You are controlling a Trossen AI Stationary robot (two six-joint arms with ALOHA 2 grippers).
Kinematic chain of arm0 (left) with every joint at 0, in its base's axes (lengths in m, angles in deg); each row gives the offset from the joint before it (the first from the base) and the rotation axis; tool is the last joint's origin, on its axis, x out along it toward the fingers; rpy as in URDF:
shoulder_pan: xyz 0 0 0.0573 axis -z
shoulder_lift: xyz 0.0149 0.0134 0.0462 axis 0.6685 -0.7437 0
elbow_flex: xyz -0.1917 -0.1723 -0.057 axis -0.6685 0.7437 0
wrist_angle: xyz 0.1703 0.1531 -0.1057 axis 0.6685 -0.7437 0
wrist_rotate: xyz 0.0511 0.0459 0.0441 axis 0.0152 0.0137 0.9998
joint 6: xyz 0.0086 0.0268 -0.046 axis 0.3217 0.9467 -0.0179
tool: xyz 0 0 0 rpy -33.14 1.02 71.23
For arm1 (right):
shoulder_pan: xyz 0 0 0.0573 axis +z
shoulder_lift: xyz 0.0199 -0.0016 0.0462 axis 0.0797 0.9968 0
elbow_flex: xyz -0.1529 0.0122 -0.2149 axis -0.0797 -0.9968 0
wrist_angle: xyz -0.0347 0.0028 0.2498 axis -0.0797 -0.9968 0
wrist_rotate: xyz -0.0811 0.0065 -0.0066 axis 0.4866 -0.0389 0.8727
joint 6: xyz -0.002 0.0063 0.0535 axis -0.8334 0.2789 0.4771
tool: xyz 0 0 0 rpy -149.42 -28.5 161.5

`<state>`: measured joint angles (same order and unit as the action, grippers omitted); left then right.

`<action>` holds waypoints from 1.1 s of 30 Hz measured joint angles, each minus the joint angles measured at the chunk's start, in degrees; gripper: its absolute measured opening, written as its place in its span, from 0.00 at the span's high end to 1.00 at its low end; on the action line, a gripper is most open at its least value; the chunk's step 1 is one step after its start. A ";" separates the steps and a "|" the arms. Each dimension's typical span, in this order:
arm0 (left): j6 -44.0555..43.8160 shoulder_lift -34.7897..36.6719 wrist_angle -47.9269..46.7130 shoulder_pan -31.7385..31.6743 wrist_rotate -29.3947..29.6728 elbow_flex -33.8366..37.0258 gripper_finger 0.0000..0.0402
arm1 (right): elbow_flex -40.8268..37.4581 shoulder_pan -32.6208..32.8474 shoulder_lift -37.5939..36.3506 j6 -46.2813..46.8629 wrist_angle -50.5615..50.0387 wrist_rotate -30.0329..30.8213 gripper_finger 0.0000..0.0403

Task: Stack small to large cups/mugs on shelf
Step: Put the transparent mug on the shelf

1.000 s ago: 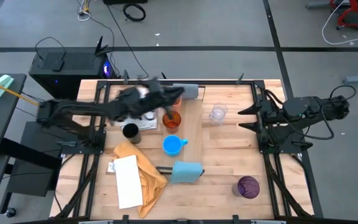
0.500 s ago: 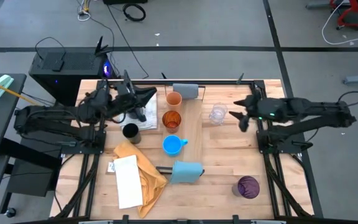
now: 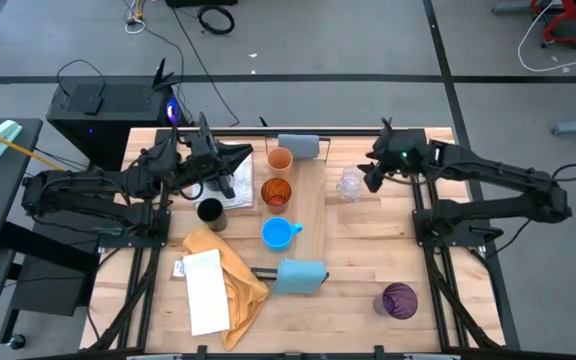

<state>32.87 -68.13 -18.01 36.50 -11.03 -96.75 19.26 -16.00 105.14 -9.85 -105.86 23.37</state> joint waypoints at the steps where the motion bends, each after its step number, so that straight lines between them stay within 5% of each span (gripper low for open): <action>1: 0.30 0.00 0.02 0.00 0.00 0.00 0.90 | 0.00 -0.95 0.59 -0.06 0.24 -0.73 0.44; 11: 0.19 0.00 0.04 0.00 0.00 0.00 0.88 | 0.00 -9.48 9.20 7.79 -0.42 -8.55 0.44; 33: -0.18 -0.04 0.35 0.00 0.17 -0.02 0.92 | 0.43 -12.06 13.11 13.20 -5.73 -9.96 0.44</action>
<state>32.68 -68.18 -17.66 36.50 -10.86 -96.77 19.69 -28.07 118.24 3.36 -111.59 13.42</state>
